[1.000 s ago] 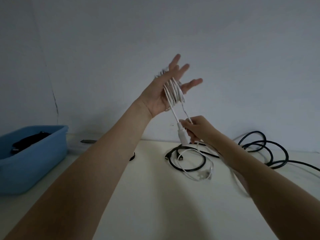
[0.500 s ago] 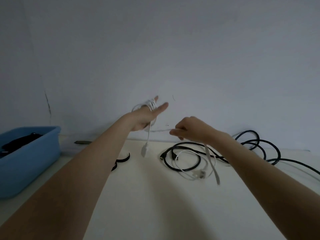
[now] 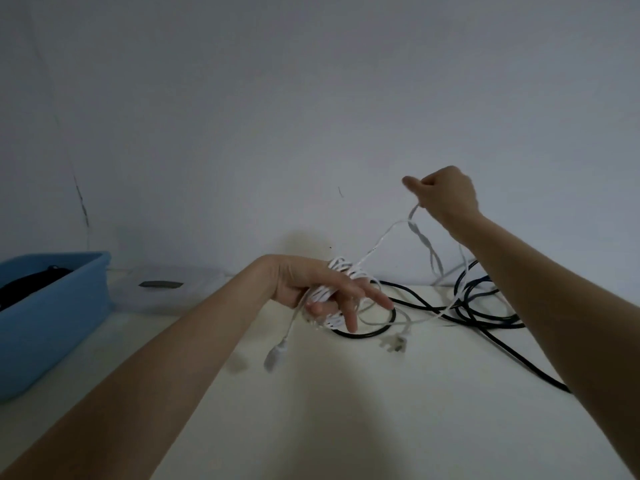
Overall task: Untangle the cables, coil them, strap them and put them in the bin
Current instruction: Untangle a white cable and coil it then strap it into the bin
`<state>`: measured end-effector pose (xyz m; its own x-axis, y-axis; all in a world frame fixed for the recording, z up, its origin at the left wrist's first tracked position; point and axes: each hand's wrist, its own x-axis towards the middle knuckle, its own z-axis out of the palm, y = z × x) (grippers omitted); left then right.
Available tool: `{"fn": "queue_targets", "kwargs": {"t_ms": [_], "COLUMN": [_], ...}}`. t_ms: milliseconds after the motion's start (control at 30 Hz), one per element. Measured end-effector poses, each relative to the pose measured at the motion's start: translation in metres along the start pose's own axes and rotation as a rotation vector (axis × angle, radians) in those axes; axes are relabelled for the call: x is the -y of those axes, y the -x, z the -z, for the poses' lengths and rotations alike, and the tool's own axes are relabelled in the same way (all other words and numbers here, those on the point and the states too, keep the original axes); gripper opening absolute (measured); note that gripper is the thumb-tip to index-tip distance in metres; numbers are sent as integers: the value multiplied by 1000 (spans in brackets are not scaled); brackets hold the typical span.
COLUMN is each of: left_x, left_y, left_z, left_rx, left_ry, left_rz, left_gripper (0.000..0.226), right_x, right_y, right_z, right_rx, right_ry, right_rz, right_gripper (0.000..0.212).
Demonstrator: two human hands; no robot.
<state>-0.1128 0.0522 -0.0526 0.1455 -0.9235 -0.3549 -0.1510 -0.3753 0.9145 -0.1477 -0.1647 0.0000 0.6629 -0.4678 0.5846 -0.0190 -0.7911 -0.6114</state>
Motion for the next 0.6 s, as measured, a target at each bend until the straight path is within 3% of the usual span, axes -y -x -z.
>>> {"fn": "queue_targets", "kwargs": {"t_ms": [67, 133, 267, 300, 367, 433, 500, 600], "left_x": [-8, -14, -40, -50, -68, -79, -83, -79], "left_y": [6, 14, 27, 30, 37, 42, 41, 32], "left_z": [2, 7, 21, 24, 32, 33, 35, 35], "left_rx": [6, 5, 2, -27, -262, -478, -559, -498], "left_ry": [97, 208, 468, 545, 635, 717, 797, 759], "left_rz": [-82, -279, -763, -870, -1027, -1116, -1135, -932], "left_gripper": [24, 26, 42, 43, 39, 24, 21, 56], "right_x": [-18, -35, -58, -61, -63, -56, -47, -45], "right_y": [-7, -2, 30, 38, 50, 56, 56, 56], "right_z": [1, -4, -33, -40, -51, -55, -58, -69], "right_rx": [-112, -116, -13, 27, 103, 169, 262, 531], "right_ry": [22, 111, 346, 390, 480, 560, 657, 659], "right_rz": [-150, -244, -191, -165, -133, -86, -43, -68], "right_gripper": [36, 31, 24, 21, 17, 14, 10, 26]}}
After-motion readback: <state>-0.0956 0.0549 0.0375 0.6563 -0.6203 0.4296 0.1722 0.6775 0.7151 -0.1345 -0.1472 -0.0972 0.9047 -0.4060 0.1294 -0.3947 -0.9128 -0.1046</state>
